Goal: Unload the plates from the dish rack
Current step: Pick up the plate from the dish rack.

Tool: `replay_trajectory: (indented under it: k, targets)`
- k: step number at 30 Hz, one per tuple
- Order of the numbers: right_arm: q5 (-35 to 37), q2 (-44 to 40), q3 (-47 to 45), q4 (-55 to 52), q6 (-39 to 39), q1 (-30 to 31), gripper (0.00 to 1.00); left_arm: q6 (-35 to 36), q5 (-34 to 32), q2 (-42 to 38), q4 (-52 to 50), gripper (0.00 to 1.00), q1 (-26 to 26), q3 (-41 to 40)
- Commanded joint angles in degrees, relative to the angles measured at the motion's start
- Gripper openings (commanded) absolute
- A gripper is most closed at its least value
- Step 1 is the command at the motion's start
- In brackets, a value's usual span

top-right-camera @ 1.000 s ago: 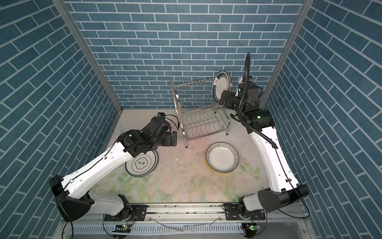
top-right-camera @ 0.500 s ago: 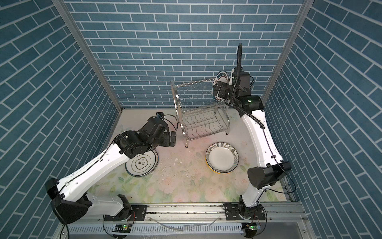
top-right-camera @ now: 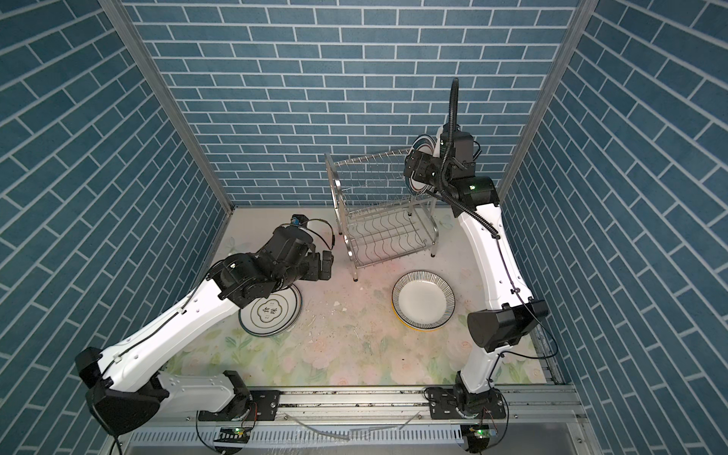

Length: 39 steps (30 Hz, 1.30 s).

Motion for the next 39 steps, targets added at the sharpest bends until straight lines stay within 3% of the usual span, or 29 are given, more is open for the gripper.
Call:
replay_trajectory:
  k: [1, 39]
  targets:
    - [-0.31, 1.36, 2.51, -1.10, 0.39, -0.28, 0.93, -0.23, 0.16, -1.59, 0.53, 0.99, 0.40, -0.89]
    - [3.24, 4.09, 3.22, -1.17, -3.38, -0.65, 0.89, -0.32, 1.87, -2.29, 2.12, 0.99, 1.24, -1.73]
